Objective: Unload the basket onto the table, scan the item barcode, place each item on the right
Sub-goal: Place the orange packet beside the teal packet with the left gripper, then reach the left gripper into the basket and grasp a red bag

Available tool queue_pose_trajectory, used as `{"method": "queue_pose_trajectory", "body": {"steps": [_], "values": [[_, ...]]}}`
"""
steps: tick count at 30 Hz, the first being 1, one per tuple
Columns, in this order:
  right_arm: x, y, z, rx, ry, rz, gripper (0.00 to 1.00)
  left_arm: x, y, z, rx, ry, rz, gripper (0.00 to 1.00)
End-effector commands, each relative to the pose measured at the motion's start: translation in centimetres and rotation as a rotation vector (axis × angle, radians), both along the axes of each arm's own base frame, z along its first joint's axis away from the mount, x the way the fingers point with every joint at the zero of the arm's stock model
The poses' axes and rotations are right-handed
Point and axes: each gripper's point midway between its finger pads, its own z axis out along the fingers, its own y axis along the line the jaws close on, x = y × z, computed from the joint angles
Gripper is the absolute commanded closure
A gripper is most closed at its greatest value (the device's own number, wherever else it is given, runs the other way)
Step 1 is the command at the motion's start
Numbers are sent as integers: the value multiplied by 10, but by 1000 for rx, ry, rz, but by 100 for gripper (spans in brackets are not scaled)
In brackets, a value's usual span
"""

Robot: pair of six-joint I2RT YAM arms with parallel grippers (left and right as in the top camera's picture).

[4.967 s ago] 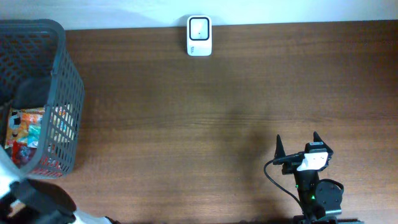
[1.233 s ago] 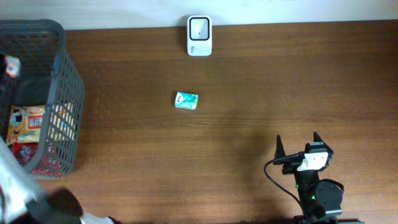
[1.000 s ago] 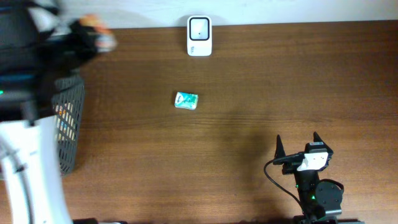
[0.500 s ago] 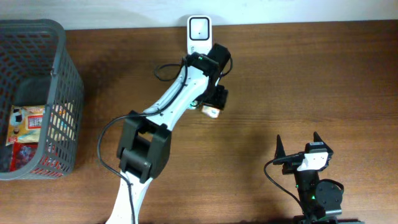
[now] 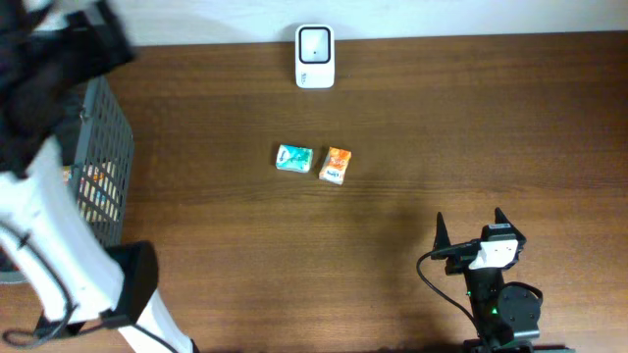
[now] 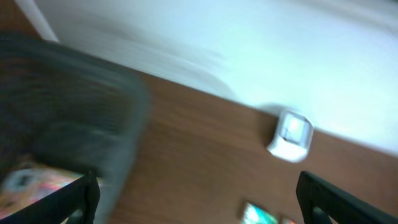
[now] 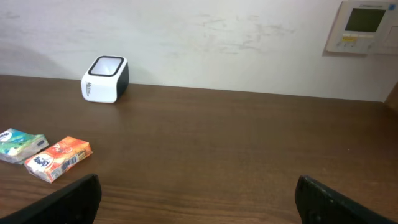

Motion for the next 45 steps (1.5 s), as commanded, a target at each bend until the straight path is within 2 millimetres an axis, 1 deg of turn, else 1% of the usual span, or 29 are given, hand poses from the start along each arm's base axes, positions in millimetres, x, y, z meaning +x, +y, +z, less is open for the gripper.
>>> {"method": "queue_pose_trajectory", "body": {"steps": [1,2,3,4,5,6,7,8,9,10,11,12,13,16,24,26,27,28,30,31,33,34,36,37,40,41,42,43,45], "values": [[0,-2,-3,1,5,-12,2,-41,44,2,-2,44,132,1],[0,-2,-3,1,5,-12,2,-51,56,-13,-39,107,191,1],[0,-3,-3,1,5,-12,2,-60,68,-38,-87,196,266,1],[0,-2,-3,1,5,-12,2,-75,93,-66,-112,291,435,1],[0,-2,-3,1,5,-12,2,-89,118,-83,-107,338,617,1],[0,-3,-3,1,5,-12,2,-101,152,-104,-98,374,814,1],[0,-3,-3,1,5,-12,2,-99,174,-124,-134,379,864,1],[0,-2,-3,1,5,-12,2,-99,187,-135,-156,377,891,1],[0,-2,-3,1,5,-12,1,-102,203,-149,-173,383,928,1],[0,-2,-3,1,5,-12,2,-110,220,-172,-192,411,975,1],[0,-2,-3,1,5,-12,2,-116,226,-195,-218,456,994,1],[0,-2,-3,1,5,-12,2,-120,227,-211,-234,487,999,1],[0,-3,-3,1,5,-12,2,-121,230,-239,-241,518,1006,1],[0,-2,-3,1,5,-12,2,-117,230,-292,-244,551,1000,1],[0,-2,-3,1,5,-12,2,-132,223,-395,-264,818,998,0],[0,-3,-3,1,5,-12,2,-144,223,-418,-238,919,1009,2],[0,-2,-3,1,5,-12,2,-152,222,-429,-214,982,1015,5],[0,-3,-3,1,5,-12,2,-154,222,-436,-208,1006,1015,42],[0,-2,-3,1,5,-12,2,-157,223,-442,-199,1026,1016,80],[0,-2,-3,1,5,-12,2,-156,223,-441,-199,1024,1016,97],[0,-3,-3,1,5,-12,2,-150,225,-431,-210,1012,1012,100],[0,-3,-3,1,5,-12,2,-143,229,-415,-215,999,1012,100],[0,-2,-3,1,5,-12,2,-118,243,-361,-232,915,1010,100],[0,-2,-3,1,5,-12,2,-99,244,-319,-283,826,988,100],[0,-2,-3,1,5,-12,2,-71,233,-222,-390,597,910,100],[0,-2,-3,1,5,-12,1,-64,224,-183,-412,493,865,100],[0,-3,-3,1,5,-12,2,-49,213,-156,-405,411,736,100],[0,-2,-3,1,5,-12,2,-32,190,-128,-412,321,571,100],[0,-2,-3,1,5,-12,2,-14,132,-77,-439,179,318,100]]}}
